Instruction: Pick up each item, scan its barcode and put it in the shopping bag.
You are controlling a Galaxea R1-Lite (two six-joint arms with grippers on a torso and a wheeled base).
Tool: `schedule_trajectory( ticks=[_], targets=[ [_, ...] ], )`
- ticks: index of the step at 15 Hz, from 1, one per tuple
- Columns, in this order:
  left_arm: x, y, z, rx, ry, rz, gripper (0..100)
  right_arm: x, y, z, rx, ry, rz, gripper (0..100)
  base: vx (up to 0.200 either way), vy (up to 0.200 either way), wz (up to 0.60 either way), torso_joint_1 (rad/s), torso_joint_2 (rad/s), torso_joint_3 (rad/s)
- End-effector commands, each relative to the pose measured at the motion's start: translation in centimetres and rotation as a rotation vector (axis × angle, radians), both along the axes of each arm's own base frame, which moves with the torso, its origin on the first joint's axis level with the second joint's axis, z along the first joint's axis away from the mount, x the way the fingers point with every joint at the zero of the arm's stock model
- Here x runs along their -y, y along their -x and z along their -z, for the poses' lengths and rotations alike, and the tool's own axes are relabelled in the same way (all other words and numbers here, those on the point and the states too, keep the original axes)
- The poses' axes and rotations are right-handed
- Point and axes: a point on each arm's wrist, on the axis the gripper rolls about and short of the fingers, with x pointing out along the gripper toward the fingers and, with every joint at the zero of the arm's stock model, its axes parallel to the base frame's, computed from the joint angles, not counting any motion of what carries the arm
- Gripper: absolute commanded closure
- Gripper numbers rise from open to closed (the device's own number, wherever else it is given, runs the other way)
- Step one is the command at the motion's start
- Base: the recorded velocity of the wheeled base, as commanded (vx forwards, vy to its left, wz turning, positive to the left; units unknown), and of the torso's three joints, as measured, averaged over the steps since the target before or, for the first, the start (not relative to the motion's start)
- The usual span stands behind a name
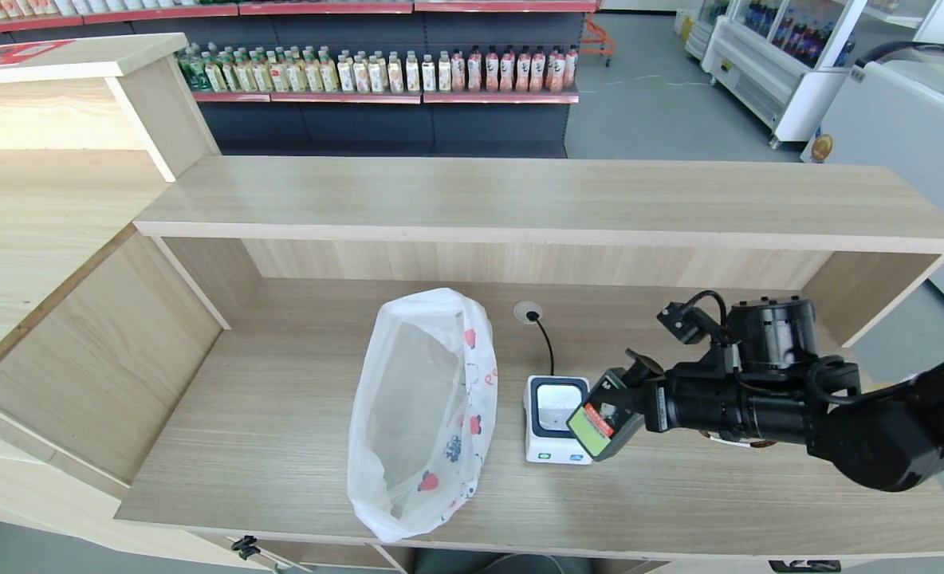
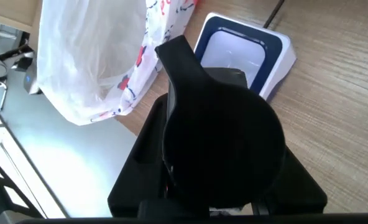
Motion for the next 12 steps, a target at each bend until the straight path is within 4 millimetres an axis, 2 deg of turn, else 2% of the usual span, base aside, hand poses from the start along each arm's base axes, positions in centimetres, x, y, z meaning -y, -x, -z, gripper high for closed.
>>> schedule_trajectory(
  ticks=[1,4,7,12],
  targets=[
    [0.0,0.0,0.0,0.0,-0.002,-0.001,0,-1.4,-1.2,2.1,-0.039,0.014,-0.028,100,0.0,0.0,0.0,0.0,0.0,0.0],
    [0.0,0.0,0.0,0.0,0.0,-0.001,0,-2.7,-2.1,2.0,-0.019,0.005,-0.054,100,0.0,0.0,0.0,0.0,0.0,0.0],
    [0.0,0.0,0.0,0.0,0.0,-0.001,0,-4.0,-3.8,2.3,0.008,-0.003,-0.067,100,0.0,0.0,0.0,0.0,0.0,0.0],
    [0.0,0.0,0.0,0.0,0.0,-0.001,0,-4.5,-5.2,2.9,0.024,0.012,-0.032,100,0.0,0.0,0.0,0.0,0.0,0.0]
  ],
)
